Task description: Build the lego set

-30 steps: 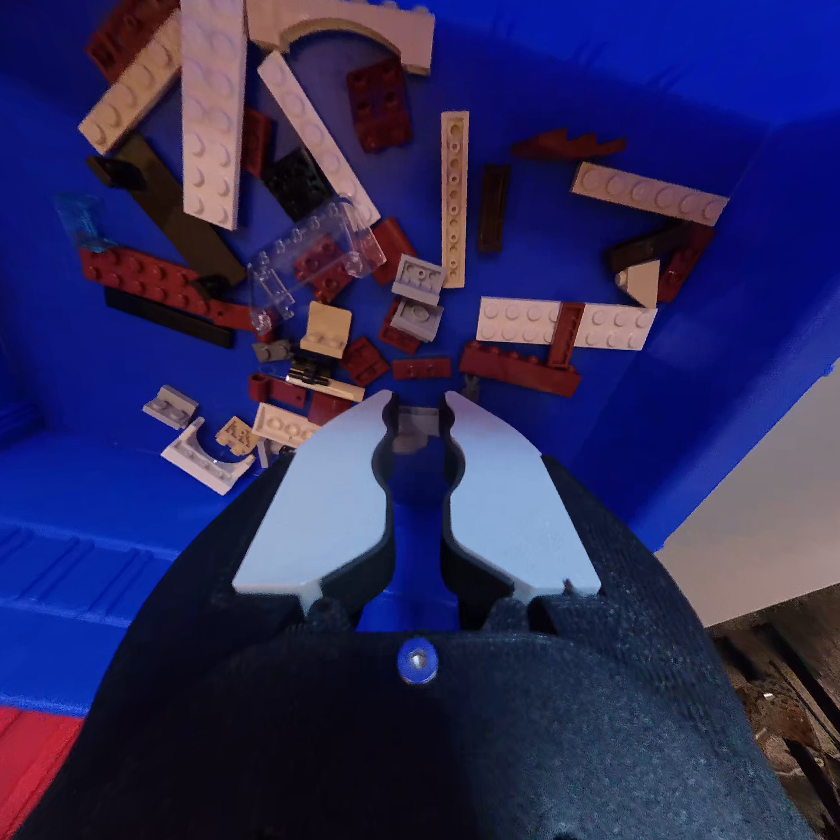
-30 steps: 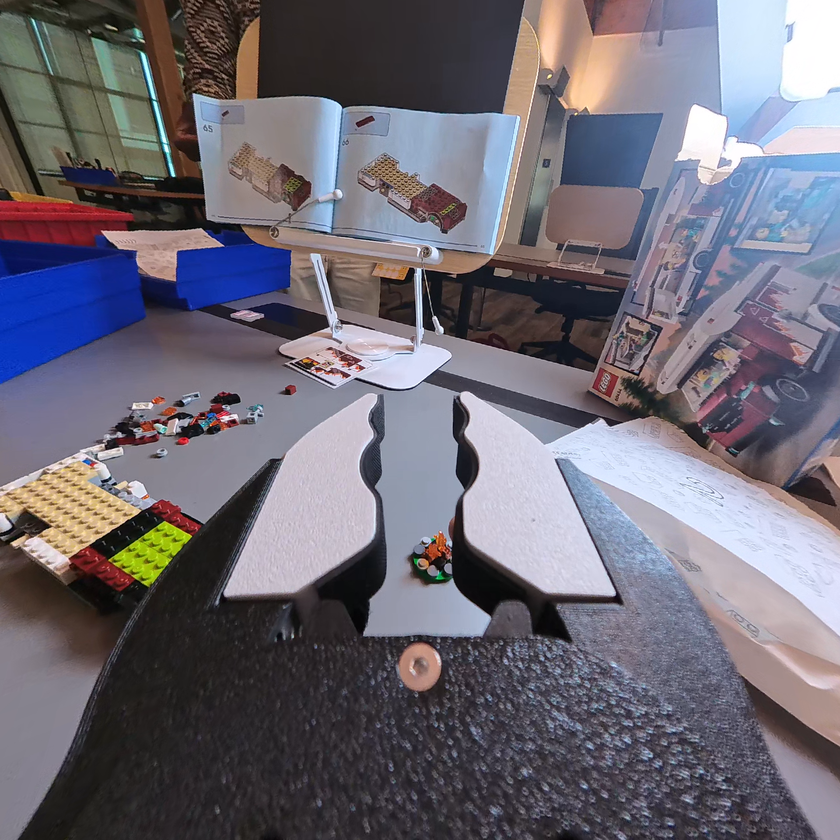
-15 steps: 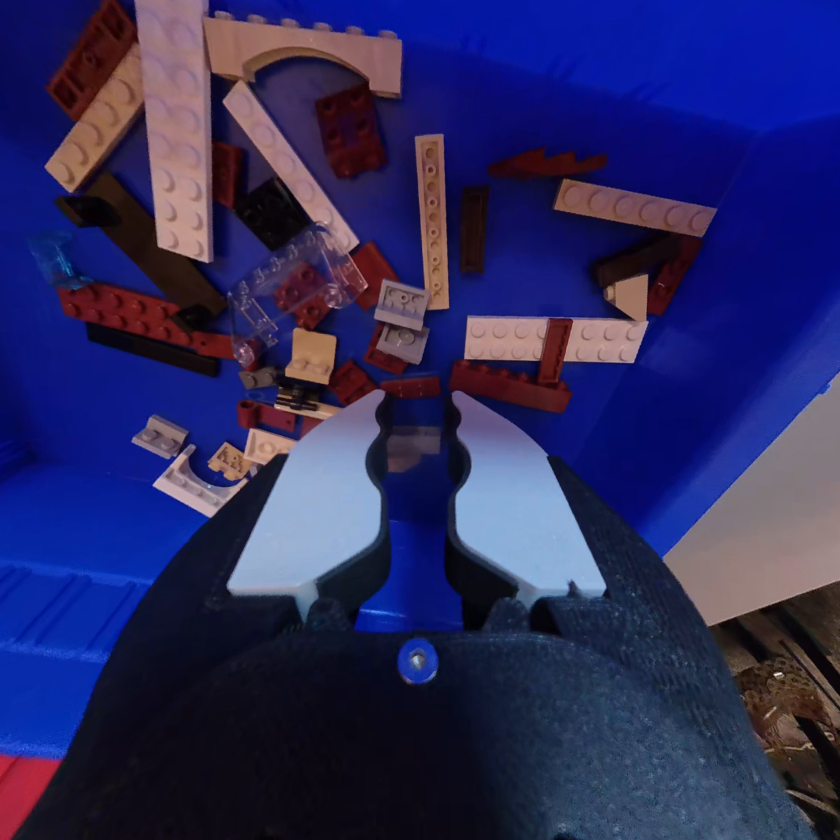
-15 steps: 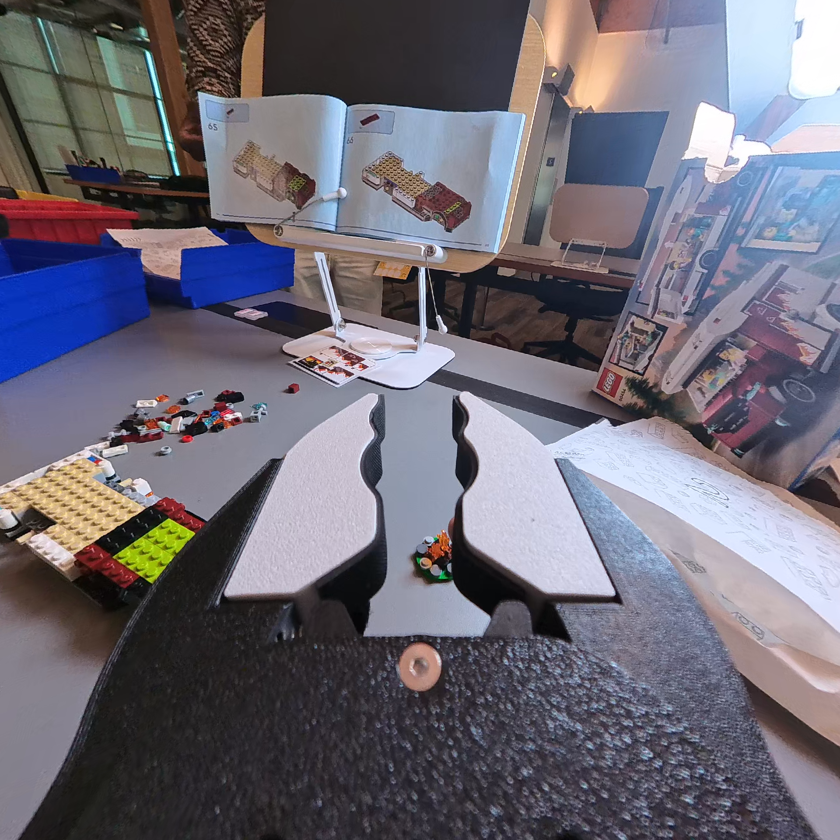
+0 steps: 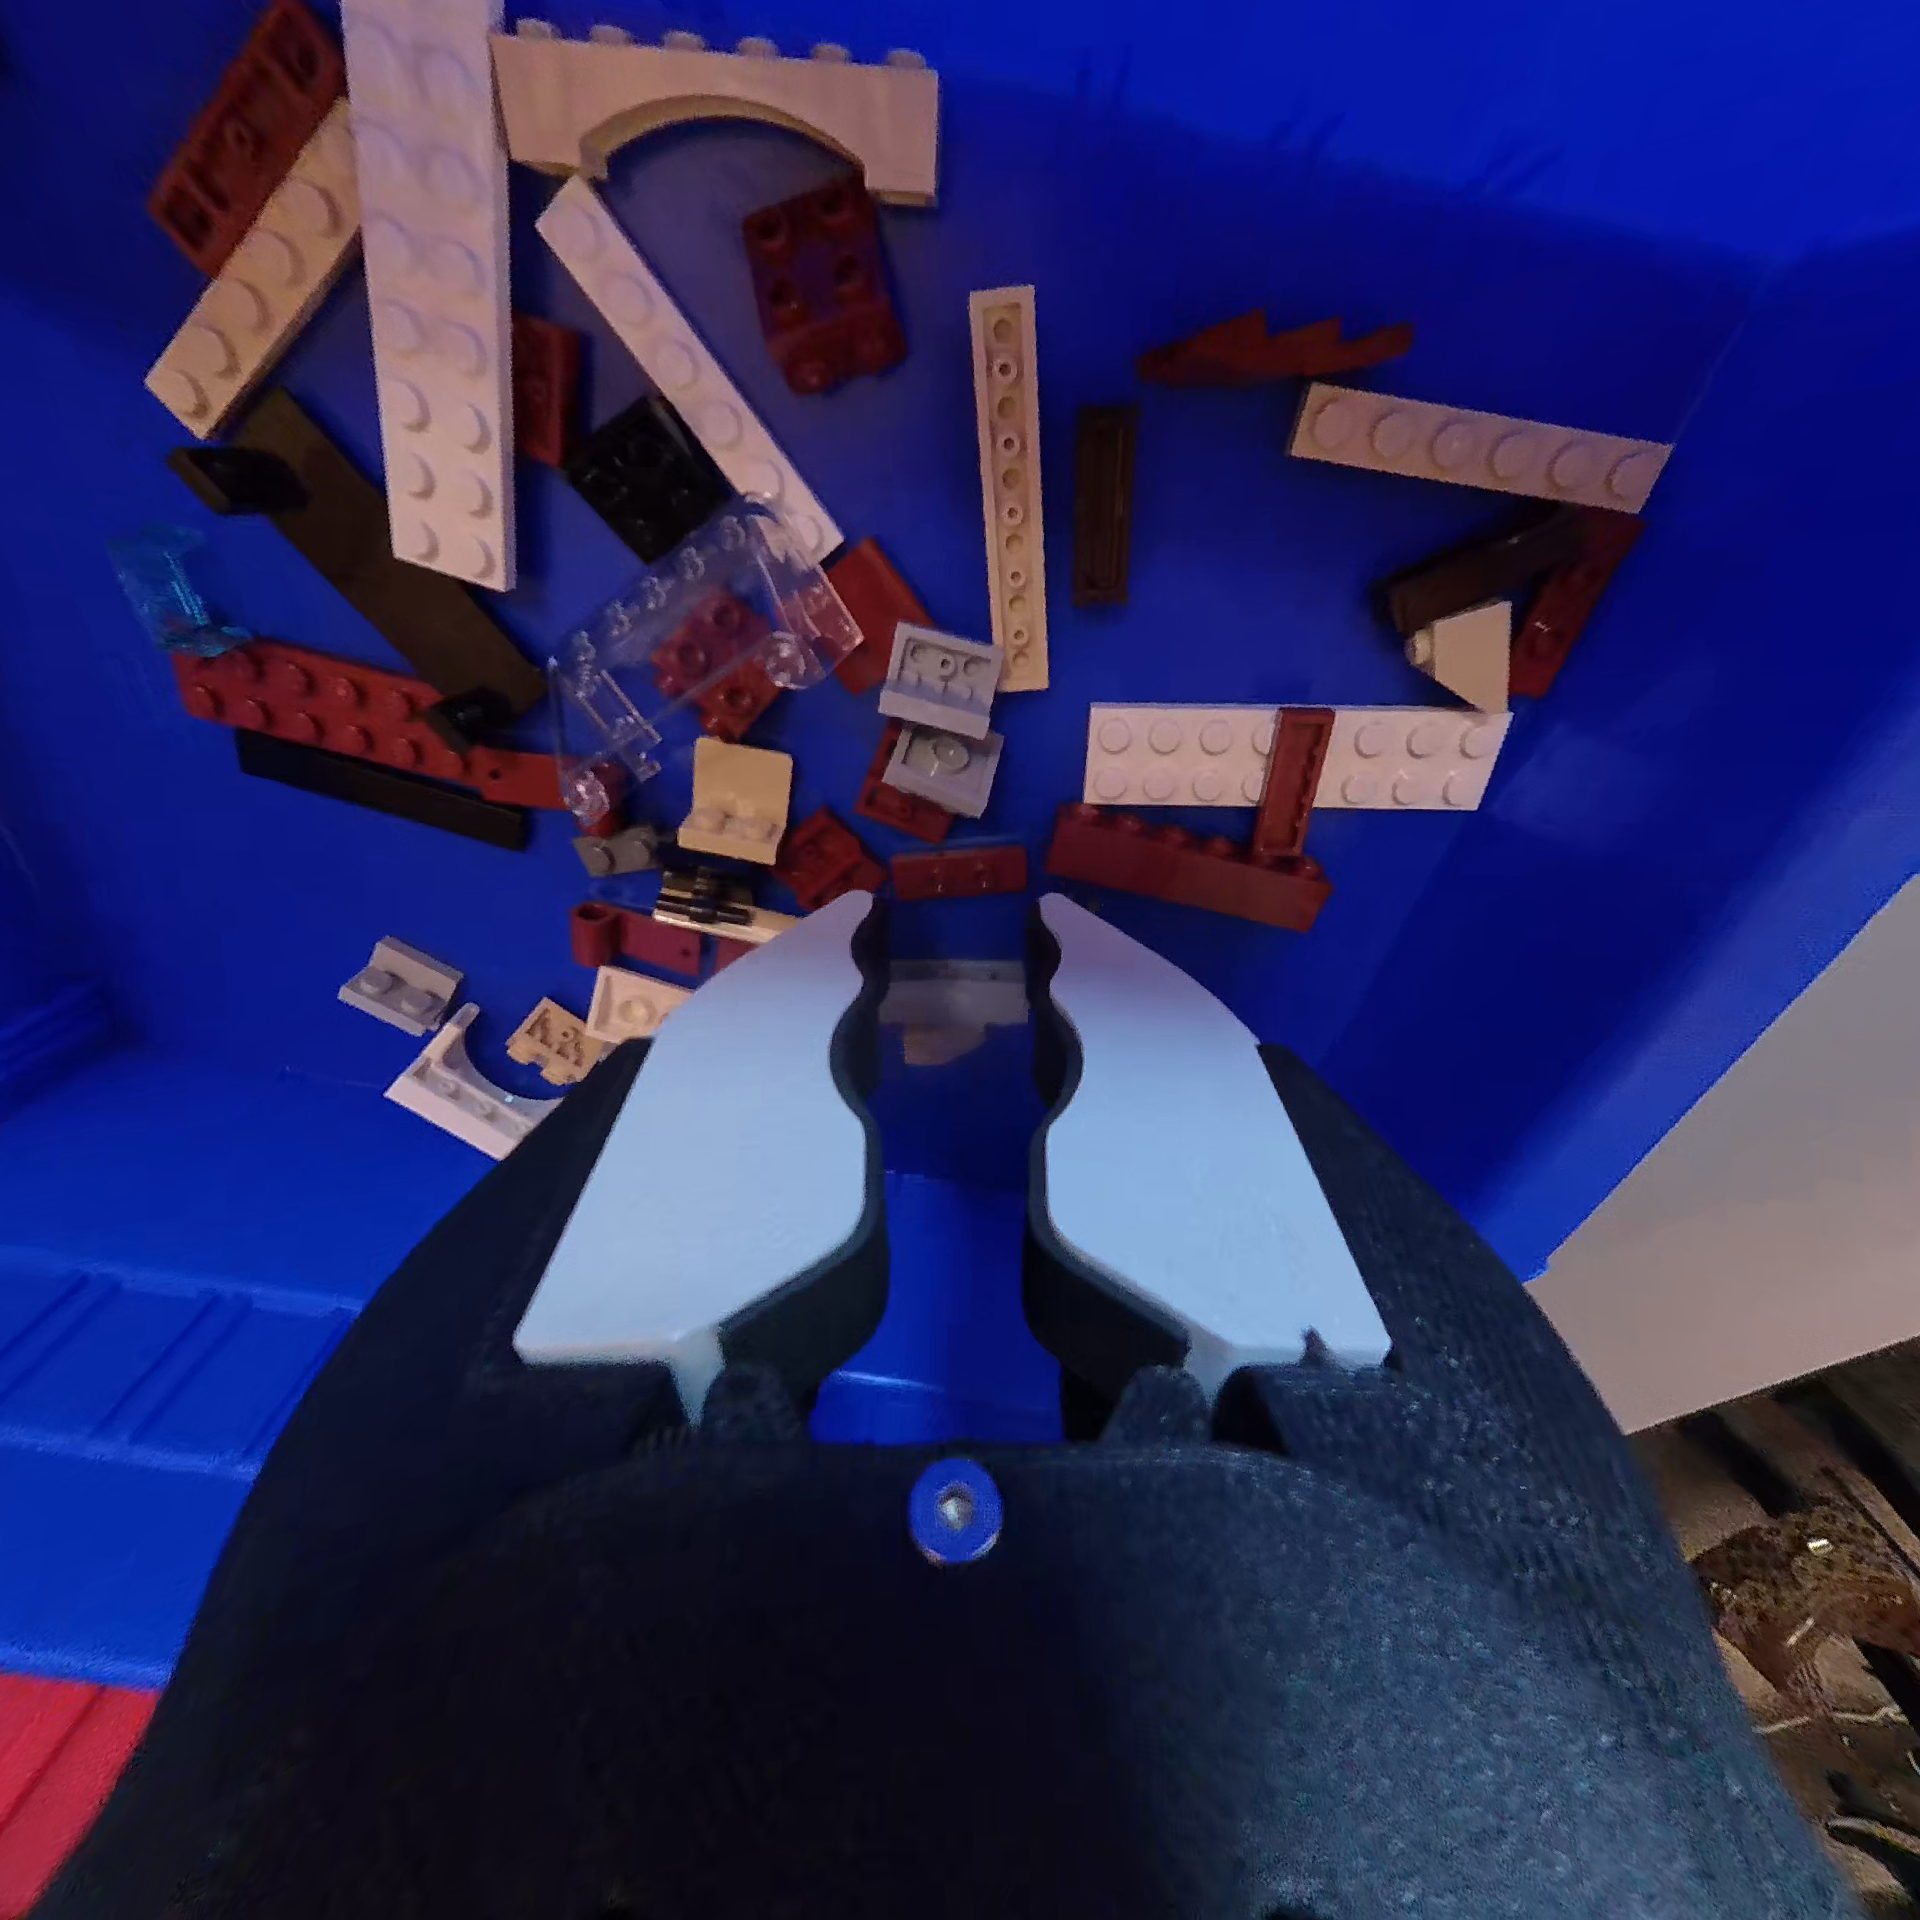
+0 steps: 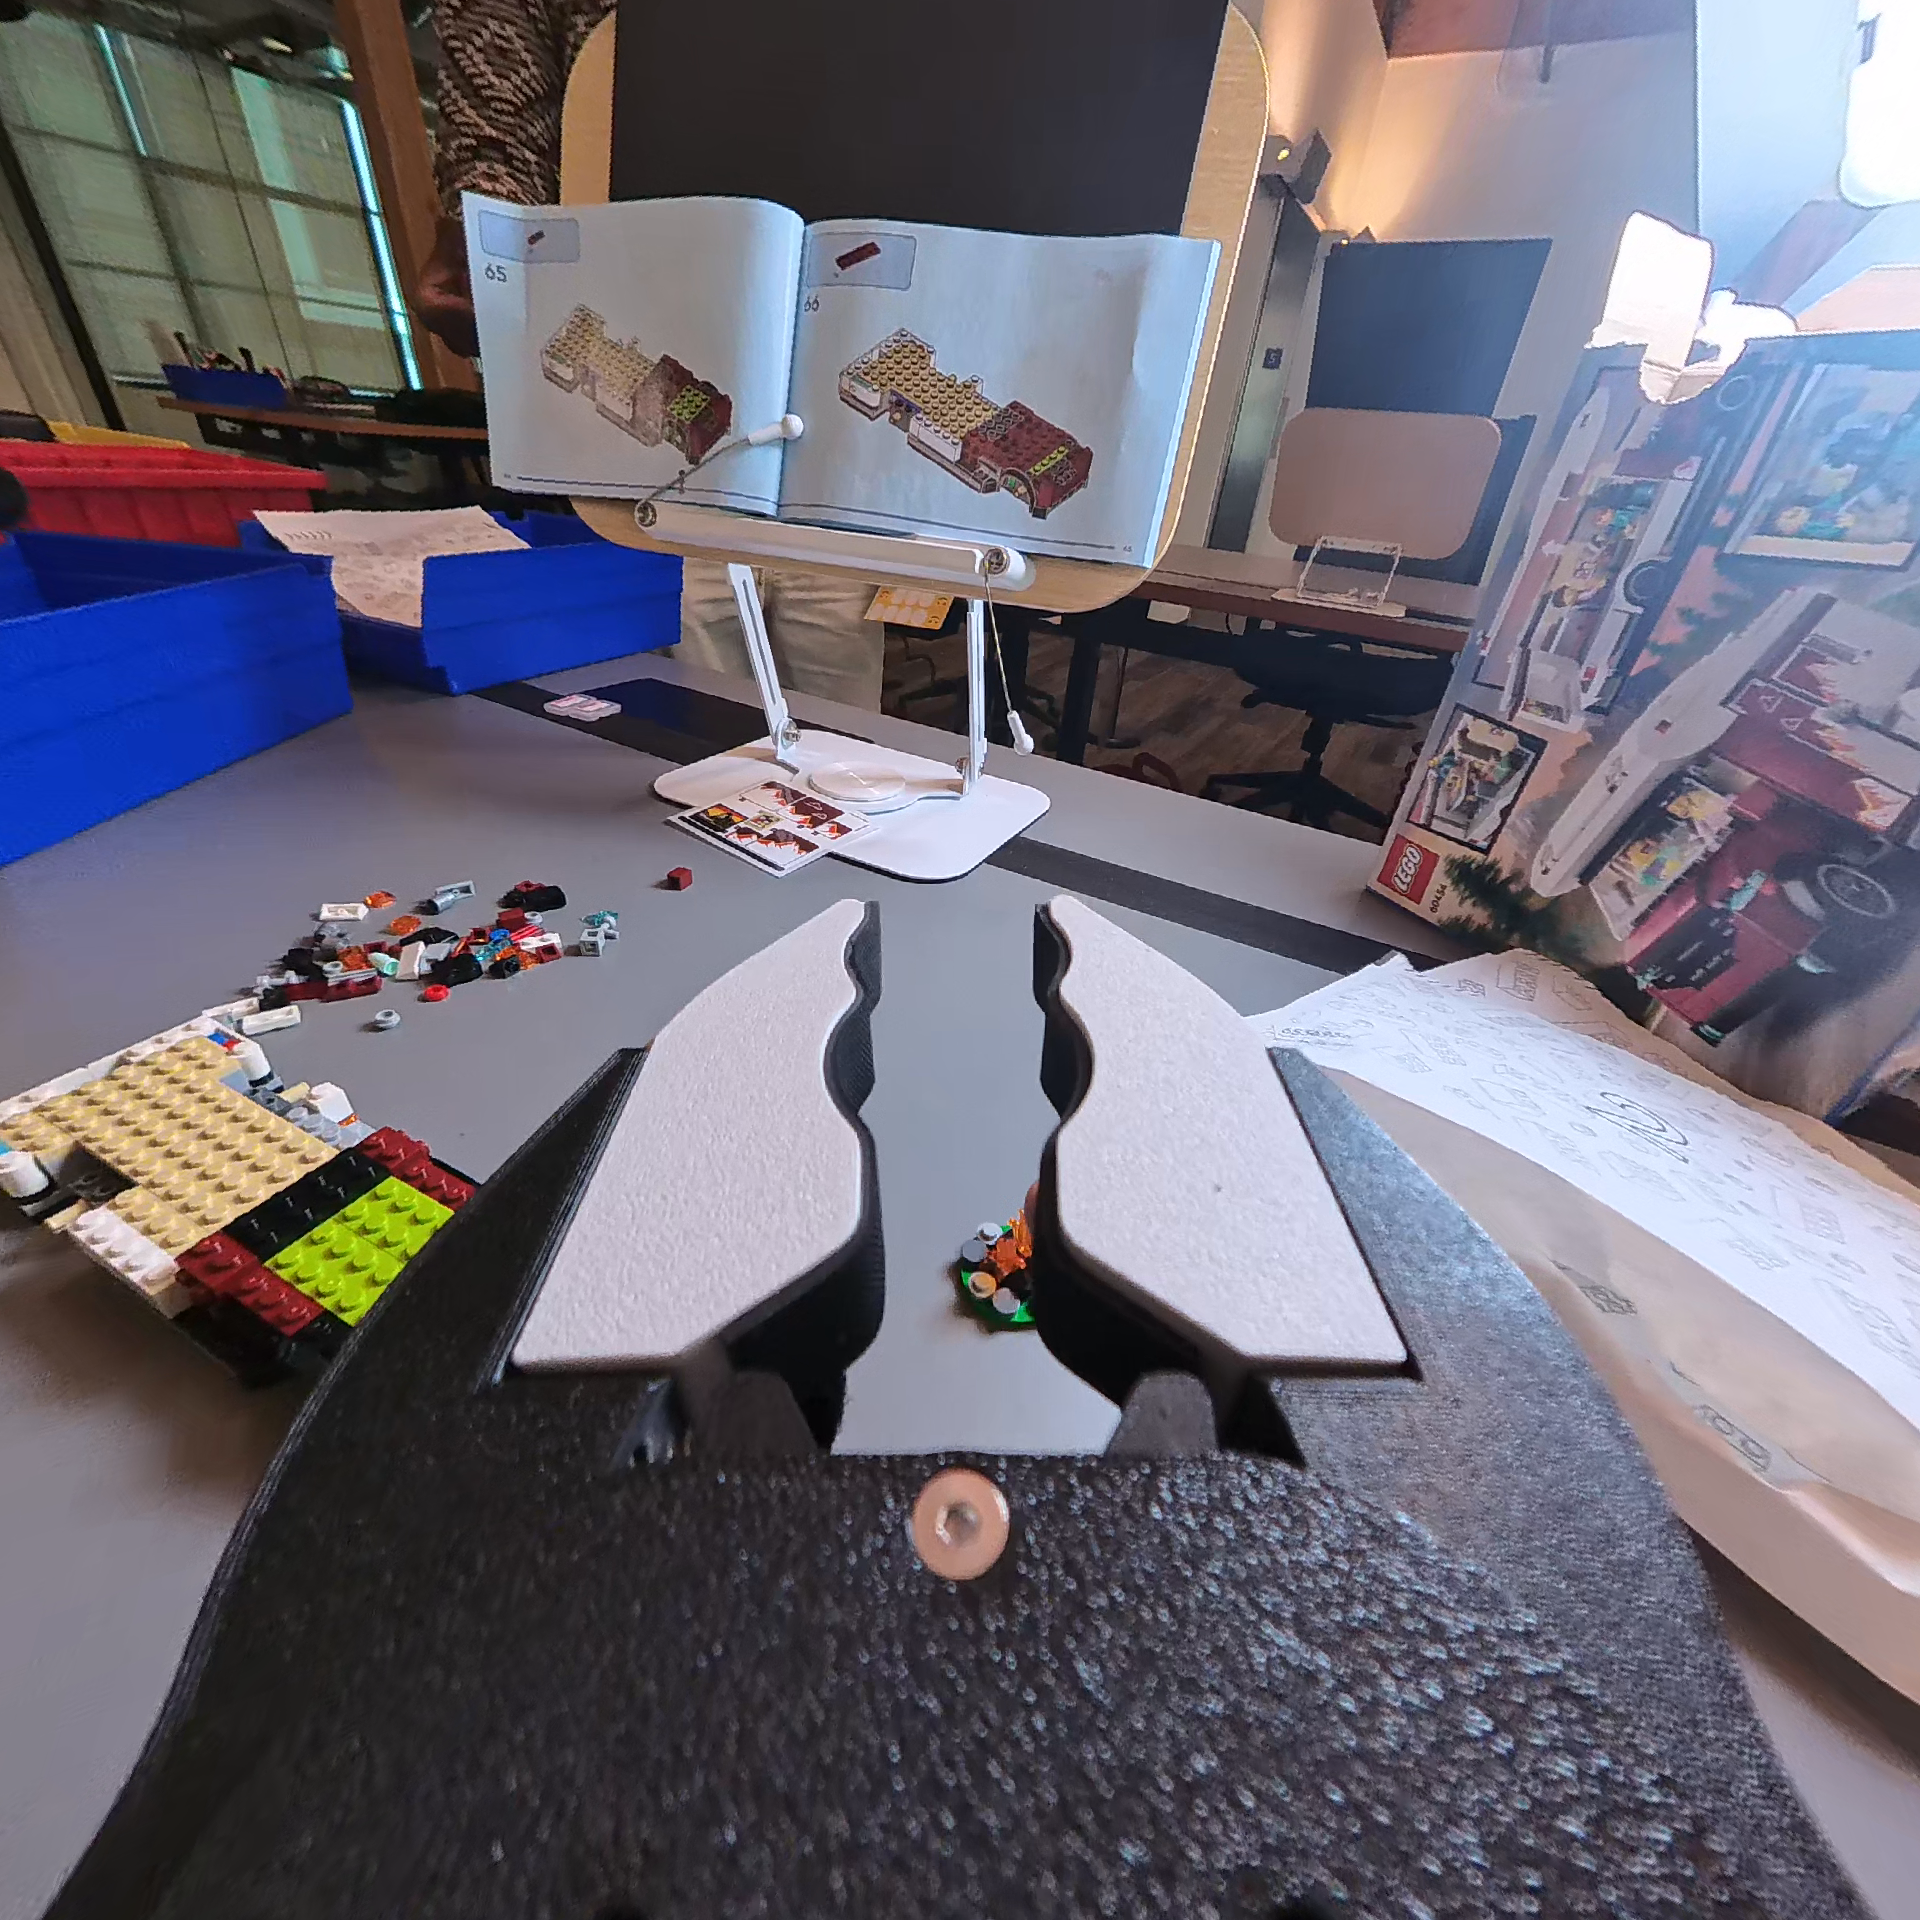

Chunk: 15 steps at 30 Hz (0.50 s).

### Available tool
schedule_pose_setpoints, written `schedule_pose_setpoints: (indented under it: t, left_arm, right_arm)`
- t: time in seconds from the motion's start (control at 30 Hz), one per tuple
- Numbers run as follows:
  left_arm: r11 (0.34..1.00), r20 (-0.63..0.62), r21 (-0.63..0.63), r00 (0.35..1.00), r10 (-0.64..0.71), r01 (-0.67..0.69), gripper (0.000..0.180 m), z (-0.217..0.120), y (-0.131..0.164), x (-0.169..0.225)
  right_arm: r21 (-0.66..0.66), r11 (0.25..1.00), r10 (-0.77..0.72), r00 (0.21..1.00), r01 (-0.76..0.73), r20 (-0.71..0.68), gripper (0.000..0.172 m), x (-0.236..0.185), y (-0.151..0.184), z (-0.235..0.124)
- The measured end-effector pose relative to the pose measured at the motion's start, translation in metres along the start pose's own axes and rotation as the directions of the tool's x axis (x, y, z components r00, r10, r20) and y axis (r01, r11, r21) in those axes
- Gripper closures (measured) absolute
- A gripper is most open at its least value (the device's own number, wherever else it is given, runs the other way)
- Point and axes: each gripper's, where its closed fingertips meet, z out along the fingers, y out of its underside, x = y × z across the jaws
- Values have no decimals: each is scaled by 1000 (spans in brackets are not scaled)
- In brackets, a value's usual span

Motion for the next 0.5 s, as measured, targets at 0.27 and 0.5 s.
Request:
schedule_pose_setpoints:
  t: [0.27,0.5]
  left_arm:
    - [1000,-15,-4,1000,10,-10,155,4,0,3]
    - [1000,-34,4,999,11,-11,157,4,-3,7]
  right_arm:
    - [0,1000,-1,1000,1,3,144,-1,0,0]
    - [-3,1000,-1,1000,1,7,144,-1,1,0]
